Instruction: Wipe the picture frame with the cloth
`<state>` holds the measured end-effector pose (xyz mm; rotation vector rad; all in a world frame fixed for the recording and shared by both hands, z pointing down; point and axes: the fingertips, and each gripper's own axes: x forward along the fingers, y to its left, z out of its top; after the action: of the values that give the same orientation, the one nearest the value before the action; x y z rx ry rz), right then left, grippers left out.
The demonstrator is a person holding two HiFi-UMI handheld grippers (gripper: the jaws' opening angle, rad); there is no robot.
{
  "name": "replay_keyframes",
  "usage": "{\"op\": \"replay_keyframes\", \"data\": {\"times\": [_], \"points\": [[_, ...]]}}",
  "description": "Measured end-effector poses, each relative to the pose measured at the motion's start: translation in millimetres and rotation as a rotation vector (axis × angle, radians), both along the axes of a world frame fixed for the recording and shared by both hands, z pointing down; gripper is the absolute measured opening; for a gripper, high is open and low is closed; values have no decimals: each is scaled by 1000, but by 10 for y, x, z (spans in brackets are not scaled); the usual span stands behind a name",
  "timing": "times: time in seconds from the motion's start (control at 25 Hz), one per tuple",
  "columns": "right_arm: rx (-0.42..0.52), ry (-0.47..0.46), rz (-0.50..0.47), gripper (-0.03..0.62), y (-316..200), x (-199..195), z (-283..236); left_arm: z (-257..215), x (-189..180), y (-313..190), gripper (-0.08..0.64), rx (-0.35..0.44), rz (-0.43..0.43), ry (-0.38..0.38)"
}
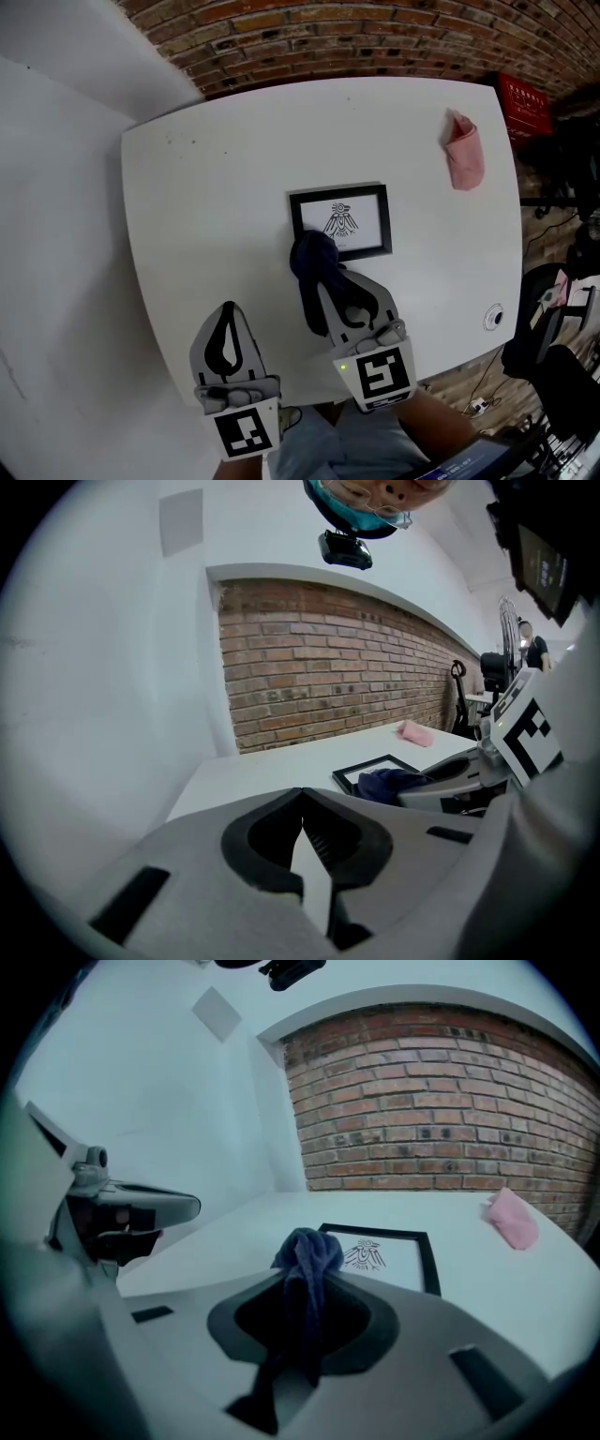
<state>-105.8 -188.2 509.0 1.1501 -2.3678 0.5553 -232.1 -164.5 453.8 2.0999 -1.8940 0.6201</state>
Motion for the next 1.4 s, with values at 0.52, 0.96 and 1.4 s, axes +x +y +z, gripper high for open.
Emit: {"op": "replay_keyframes", "data": {"times": [0.52,0.96,1.4], "points": [[-15,-6,55,75,11,383,36,-34,366,-44,9,5,49,-9],[1,-17,98,75,-28,762,80,-34,724,-112,9,0,99,-24],[-20,-28,180,75,-33,1250,86,-58,1176,-199,9,5,163,-32]]}}
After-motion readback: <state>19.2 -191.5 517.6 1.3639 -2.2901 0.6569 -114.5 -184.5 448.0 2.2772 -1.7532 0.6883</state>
